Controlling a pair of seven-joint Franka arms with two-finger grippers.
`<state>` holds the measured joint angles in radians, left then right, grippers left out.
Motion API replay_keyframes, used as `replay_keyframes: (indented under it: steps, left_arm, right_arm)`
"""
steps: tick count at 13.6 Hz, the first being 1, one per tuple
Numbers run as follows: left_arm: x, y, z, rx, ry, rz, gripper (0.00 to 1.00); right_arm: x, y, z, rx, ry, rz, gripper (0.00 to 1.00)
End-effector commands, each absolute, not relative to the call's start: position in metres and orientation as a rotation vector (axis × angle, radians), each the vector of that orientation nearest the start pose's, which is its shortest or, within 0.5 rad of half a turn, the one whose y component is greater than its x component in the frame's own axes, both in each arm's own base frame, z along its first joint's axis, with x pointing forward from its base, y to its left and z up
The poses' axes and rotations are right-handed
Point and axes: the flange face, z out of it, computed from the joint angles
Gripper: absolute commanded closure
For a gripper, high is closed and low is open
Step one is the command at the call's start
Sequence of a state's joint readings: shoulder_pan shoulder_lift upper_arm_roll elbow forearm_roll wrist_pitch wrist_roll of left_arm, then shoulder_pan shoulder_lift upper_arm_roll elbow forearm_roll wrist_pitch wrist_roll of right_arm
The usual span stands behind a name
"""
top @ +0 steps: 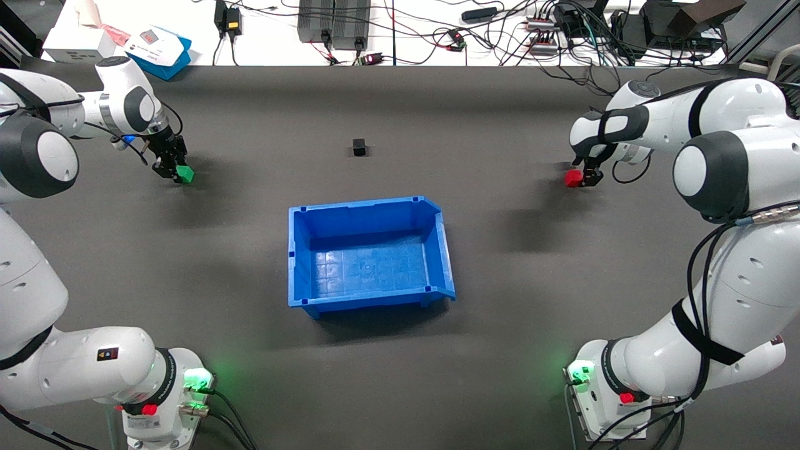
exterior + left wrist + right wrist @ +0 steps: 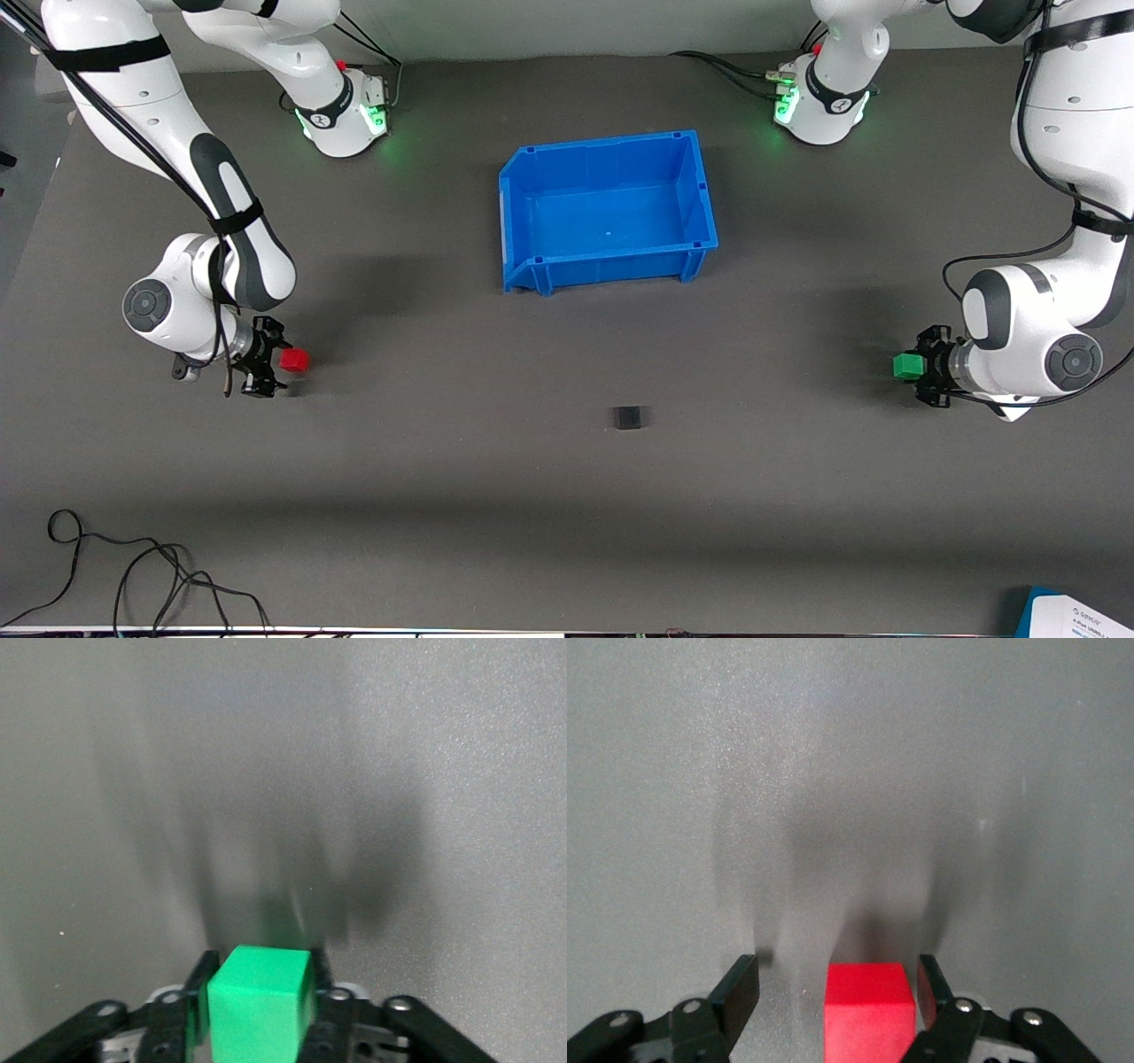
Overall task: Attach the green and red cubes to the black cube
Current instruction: 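Close the right gripper on the red cube while the left gripper grasps the green cube, then carry the red cube with the right gripper toward the black cube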
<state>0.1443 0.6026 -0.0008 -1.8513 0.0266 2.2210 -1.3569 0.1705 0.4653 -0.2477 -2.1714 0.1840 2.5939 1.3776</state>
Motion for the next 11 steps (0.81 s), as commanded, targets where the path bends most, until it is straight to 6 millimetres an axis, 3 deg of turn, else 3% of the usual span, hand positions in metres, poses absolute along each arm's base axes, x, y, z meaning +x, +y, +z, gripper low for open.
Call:
replay_keyframes:
  steps: [1, 3, 6, 9, 11]
  left_arm:
    - [0.6, 0.085, 0.181, -2.157, -2.02, 0.274, 0.77]
    - [0.602, 0.084, 0.183, -2.158, -2.023, 0.268, 1.0]
    - [0.623, 0.085, 0.222, -2.149, -2.056, 0.235, 1.0]
    - [0.653, 0.084, 0.269, -2.143, -2.071, 0.245, 1.0]
    - [0.661, 0.083, 0.284, -2.155, -2.08, 0.225, 1.0]
  right_arm:
    - [0.56, -0.044, 0.185, -2.181, 2.243, 0.026, 0.5]
    - [0.56, -0.043, 0.185, -2.18, 2.243, 0.028, 0.56]
    - [0.563, -0.042, 0.196, -2.169, 2.23, 0.011, 1.0]
    - [0.578, -0.024, 0.224, -2.183, 2.2, 0.061, 1.0]
    - [0.6, -0.007, 0.252, -2.197, 2.169, 0.087, 1.0]
